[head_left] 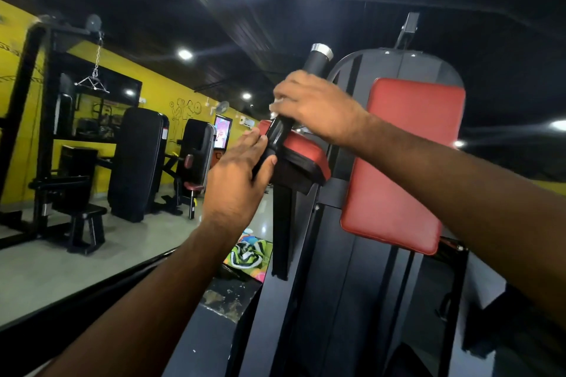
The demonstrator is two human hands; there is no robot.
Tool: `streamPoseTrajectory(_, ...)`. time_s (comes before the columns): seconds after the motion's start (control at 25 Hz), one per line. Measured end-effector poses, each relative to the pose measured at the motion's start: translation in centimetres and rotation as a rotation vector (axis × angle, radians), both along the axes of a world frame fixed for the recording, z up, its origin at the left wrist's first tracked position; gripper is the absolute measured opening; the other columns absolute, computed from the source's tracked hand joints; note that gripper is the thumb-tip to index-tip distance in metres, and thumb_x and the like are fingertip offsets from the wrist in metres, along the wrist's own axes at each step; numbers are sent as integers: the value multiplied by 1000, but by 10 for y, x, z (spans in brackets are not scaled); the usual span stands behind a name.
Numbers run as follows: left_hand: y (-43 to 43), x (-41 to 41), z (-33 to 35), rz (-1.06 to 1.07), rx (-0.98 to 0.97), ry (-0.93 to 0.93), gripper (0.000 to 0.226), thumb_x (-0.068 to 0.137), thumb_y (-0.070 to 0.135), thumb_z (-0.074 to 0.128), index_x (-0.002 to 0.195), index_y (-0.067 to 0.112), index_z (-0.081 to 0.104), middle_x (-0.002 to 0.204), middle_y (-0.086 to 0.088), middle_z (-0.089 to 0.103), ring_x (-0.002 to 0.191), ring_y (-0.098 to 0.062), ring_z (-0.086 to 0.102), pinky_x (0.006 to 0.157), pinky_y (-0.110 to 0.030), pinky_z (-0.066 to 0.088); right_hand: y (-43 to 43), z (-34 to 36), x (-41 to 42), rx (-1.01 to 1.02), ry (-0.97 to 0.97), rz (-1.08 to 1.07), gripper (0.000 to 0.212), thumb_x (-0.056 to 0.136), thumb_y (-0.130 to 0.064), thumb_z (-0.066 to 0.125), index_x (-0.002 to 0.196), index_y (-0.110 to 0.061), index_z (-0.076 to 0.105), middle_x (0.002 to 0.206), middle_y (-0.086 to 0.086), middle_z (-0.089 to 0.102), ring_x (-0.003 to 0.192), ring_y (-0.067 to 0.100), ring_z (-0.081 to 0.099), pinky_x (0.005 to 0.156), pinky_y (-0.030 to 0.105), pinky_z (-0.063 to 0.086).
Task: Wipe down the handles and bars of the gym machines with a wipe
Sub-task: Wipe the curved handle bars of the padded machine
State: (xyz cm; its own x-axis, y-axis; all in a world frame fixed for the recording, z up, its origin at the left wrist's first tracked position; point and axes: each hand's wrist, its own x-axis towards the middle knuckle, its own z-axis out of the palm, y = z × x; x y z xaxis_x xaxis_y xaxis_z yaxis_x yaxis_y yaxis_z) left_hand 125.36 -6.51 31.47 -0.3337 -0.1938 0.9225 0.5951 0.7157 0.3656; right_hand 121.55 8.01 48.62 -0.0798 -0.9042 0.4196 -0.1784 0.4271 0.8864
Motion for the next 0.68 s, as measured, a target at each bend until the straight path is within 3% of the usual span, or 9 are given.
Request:
streamPoseTrajectory(0.04, 0, 0, -1, 1, -4, 3, 43, 97, 31, 57, 135, 12, 56, 145, -4, 50, 138, -14, 40, 114, -32, 33, -4, 3, 2, 62, -7, -62, 23, 84, -10, 69, 107, -12, 69, 108, 7, 64, 103, 29, 58, 87, 44, 51)
streamPoseTrajectory(0.16, 0, -1, -1, -10, -3, -22, 44, 98, 32, 55, 137, 13, 54, 146, -2, 48, 140, -12, 37, 115, -30, 30, -19, 17, 12, -75, -2, -164, 18, 80, -9, 73, 97, -15, 70, 98, 6, 65, 96, 29, 60, 85, 42, 51)
streamPoseTrajectory(0.28, 0, -1, -1, -10, 1, -29, 43, 98, 32, 55, 137, 14, 54, 147, -1, 48, 140, -11, 36, 115, -29, 28, -22, 25, 19, 14, -9, -258, 20, 79, -11, 73, 97, -19, 69, 98, 4, 65, 95, 28, 62, 83, 41, 50)
streamPoseTrajectory(0.4, -1, -1, -1, -5, 0, -36, 44, 98, 34, 54, 138, 16, 54, 147, 0, 47, 140, -10, 35, 114, -24, 24, -17, 31, 21, -178, -4, -207, 25, 82, -12, 73, 105, -20, 70, 104, 5, 64, 98, 28, 60, 86, 40, 47)
streamPoseTrajectory(0.52, 0, -1, -1, 6, -6, -35, 43, 98, 34, 55, 137, 15, 55, 147, 0, 48, 140, -10, 36, 112, -22, 22, -17, 12, 15, -221, 39, -186, 29, 79, -8, 73, 106, -16, 69, 106, 6, 59, 101, 27, 53, 85, 42, 46)
streamPoseTrajectory(0.68, 0, -1, -1, 5, -13, -33, 43, 98, 33, 55, 137, 14, 55, 146, -1, 48, 139, -11, 37, 113, -25, 26, -11, -28, 15, -687, -155, 113, 39, 83, 0, 64, 120, -10, 63, 115, 8, 55, 104, 24, 49, 85, 28, 44)
